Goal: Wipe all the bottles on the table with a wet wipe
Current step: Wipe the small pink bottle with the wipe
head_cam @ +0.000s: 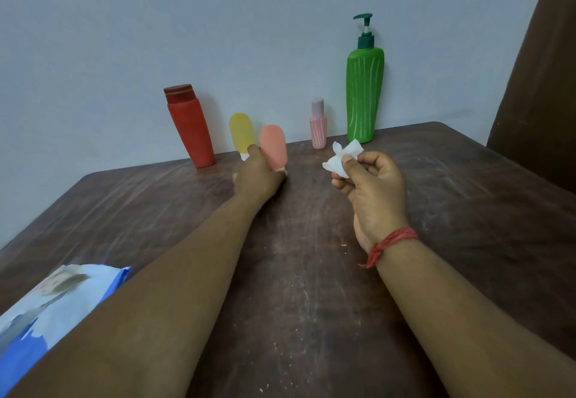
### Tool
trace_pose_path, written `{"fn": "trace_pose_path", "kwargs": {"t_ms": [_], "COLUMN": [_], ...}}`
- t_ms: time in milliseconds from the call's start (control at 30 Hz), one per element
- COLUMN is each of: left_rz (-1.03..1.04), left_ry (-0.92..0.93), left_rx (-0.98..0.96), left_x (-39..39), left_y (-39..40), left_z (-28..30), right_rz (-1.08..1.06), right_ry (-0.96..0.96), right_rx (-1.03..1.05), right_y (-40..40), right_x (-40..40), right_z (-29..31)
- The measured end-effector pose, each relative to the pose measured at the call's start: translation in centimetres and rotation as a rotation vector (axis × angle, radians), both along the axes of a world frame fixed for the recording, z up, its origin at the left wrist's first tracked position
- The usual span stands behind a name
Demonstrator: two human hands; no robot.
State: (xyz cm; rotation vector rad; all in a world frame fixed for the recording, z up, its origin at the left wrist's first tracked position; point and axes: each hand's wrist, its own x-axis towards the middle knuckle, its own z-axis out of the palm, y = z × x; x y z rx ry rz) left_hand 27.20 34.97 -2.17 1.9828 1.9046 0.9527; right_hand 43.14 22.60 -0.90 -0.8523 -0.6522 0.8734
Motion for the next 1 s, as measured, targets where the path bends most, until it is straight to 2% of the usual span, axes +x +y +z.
{"fn": "trace_pose_path", "kwargs": {"t_ms": [100,267,500,1000], "left_rz": [0.065,0.093,0.149,0.123], "left_ry": [-0.008,-0.134,-0.083,-0.063], "left_rx": [0.007,0.003,0.019,0.033], "left_x": [1.4,2.9,3.7,4.4], "left_y": [2.1,5.3,7.4,7.7], "left_z": [0.1,0.2,0.2,0.4], "right_rz": [0.000,0.008,0.006,0.014], "right_ry": [-0.003,-0.004,-0.022,-0.032], "right_rx": [-0.006,-0.004,-0.030,-0.046], "right_y": [0.2,0.4,0.4,0.2], "right_x": [-0.1,-0.1,0.1,0.0], "right_z": [-0.2,-0.4,-0.7,-0.5]}}
